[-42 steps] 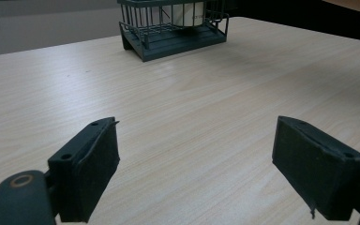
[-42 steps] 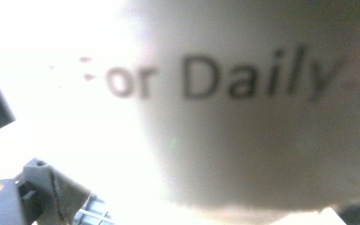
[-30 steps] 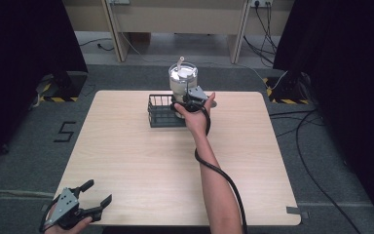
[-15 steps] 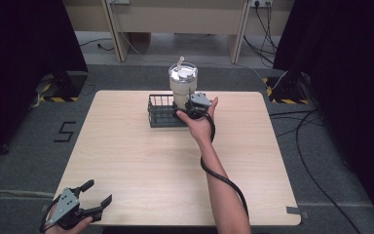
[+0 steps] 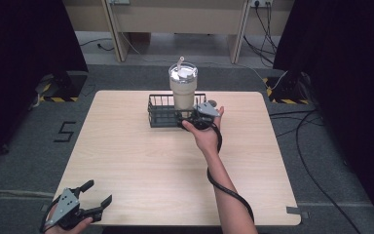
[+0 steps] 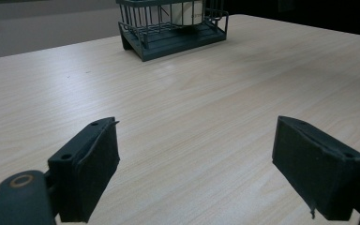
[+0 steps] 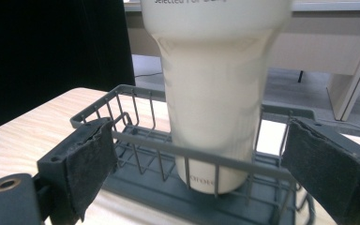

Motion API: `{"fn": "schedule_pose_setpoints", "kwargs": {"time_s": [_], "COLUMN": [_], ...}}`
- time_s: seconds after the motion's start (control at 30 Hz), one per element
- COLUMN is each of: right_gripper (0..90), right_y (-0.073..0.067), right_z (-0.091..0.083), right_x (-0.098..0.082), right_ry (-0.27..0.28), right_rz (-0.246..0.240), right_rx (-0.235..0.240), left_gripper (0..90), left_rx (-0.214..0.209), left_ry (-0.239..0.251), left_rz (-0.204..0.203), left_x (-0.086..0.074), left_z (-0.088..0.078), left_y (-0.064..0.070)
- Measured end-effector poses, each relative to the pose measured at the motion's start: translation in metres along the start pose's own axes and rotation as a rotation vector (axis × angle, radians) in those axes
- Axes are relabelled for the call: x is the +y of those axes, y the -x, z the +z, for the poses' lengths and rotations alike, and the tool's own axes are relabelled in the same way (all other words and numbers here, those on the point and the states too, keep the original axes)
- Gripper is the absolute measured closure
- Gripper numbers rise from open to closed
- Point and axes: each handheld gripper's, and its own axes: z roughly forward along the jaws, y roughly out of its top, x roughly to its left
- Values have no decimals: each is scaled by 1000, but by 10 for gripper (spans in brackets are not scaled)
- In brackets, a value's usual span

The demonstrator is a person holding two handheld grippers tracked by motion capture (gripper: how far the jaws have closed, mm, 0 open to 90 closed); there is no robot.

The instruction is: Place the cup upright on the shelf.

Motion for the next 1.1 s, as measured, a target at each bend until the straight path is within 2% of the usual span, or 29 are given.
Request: {"fn": "schedule_pose_setpoints", "kwargs": {"time_s": [0.23,0.5,0.7,1.1], "right_gripper": [108,117,124,131], "right_y": [7,15,18,26], "right_z": [-22,-44,-60,-91], "right_x": [-6,-12,-22,-36], "right_ry": [7,-6,-5,5], "right_rz": [24,-8,9,-4], "right_rx": [3,-8,-6,-19], "left_gripper": [143,142,142,142], "left_rx": [0,0,0,4], "left_ry": [-3,-5,-6,-10], "left_rz": [2,4,6,8], "left_x": [0,0,0,0], "left_z": [0,1,1,1], "left_y": [1,1,1,1]}}
